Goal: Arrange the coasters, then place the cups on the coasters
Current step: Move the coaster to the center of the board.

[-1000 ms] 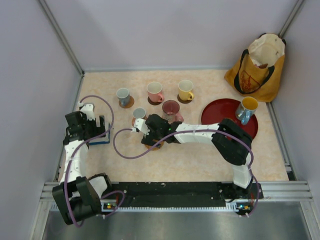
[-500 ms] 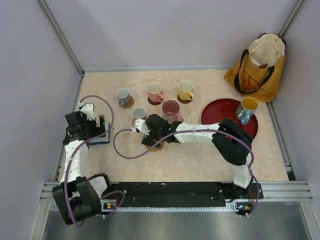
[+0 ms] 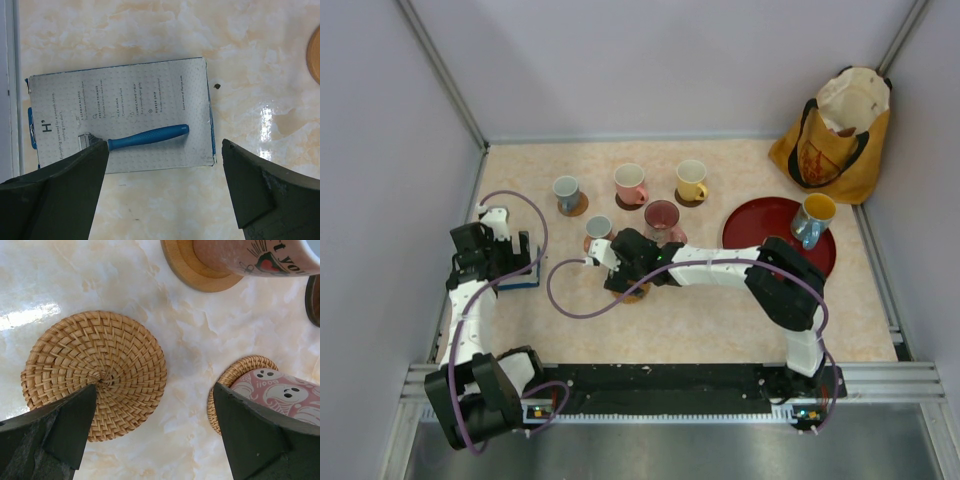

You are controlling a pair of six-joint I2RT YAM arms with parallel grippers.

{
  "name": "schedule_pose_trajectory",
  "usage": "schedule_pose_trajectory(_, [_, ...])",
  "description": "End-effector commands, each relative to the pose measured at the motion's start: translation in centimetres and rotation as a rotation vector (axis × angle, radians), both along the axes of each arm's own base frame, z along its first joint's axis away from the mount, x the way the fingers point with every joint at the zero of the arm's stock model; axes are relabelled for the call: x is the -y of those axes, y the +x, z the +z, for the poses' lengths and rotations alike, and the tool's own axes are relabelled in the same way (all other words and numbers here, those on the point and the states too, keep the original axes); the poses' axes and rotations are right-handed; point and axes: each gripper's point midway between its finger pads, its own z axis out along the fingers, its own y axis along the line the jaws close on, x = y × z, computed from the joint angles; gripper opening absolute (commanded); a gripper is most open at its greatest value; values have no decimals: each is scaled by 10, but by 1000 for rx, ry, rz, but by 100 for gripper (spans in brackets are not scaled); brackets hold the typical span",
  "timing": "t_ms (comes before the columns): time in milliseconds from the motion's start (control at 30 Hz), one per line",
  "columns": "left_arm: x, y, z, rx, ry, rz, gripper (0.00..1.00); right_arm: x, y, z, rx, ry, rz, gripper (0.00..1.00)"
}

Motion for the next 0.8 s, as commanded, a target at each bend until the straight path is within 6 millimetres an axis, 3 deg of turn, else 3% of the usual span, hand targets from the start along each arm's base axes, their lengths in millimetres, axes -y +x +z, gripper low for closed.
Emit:
schedule_pose_trajectory(0, [-4,6,9,45,14,3,99,7,-9,6,-17,-48,25,99])
schedule_pose_trajectory(200, [-3,6,8,44,12,2,99,4,-7,10,-16,-32,22,99])
schedule_pose_trajectory(367, [-3,6,8,44,11,3,99,-6,-2,32,7,19,13,99])
schedule_pose_trajectory(633, [-3,5,8,43,13,3,99,-23,8,111,92,191,-7,99])
schedule_pose_trajectory(767, [-3,5,8,43,13,3,99,-11,18,156,163,258,-43,99])
